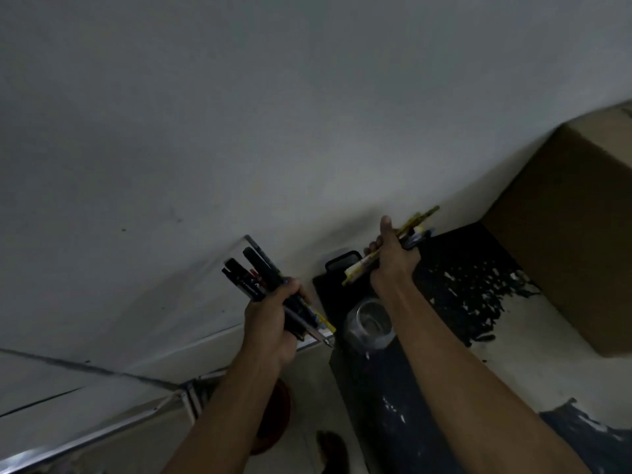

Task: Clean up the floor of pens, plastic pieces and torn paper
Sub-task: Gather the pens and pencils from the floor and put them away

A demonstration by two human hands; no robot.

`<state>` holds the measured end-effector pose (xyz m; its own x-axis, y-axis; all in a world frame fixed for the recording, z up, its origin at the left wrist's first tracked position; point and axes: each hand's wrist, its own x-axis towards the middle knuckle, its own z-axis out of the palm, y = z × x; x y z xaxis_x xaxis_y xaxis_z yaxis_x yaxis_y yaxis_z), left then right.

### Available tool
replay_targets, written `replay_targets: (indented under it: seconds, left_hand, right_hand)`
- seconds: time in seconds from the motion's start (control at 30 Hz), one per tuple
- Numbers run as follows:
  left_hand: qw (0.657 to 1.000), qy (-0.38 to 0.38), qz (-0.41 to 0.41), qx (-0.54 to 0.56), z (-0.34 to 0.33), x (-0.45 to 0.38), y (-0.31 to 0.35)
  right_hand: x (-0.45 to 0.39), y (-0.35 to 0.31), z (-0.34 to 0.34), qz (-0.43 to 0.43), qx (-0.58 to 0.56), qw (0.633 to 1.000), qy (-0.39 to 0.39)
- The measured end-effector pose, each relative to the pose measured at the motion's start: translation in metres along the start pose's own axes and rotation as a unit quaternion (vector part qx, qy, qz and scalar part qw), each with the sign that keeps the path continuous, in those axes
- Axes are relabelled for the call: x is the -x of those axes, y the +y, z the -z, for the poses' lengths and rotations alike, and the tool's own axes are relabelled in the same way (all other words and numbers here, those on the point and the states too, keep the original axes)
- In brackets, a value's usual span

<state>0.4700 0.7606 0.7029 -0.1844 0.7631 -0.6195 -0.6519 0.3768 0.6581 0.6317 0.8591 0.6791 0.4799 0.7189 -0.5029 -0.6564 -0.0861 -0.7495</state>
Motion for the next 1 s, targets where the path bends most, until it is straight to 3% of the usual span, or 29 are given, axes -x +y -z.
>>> replay_targets:
  seconds: [0.23,0.6,1.0]
  left_hand:
    - [0.999,-0.017,0.005,0.048,-0.007,-0.006,-0.012]
    - [0.998,0.004,-0.011,0.061,-0.02,-0.014,-0.019]
    - [0.992,0.086,-0.071,0.066,-0.044,-0.023,-0.034]
  right_hand:
    - [-0.018,0.033,-0.003,0.107,0.106,0.989,-0.005]
    - [-0.028,0.046,0.004,0.191,0.192,0.962,-0.028]
    - [-0.027,0.044,0.009,0.142,0.177,0.972,-0.064]
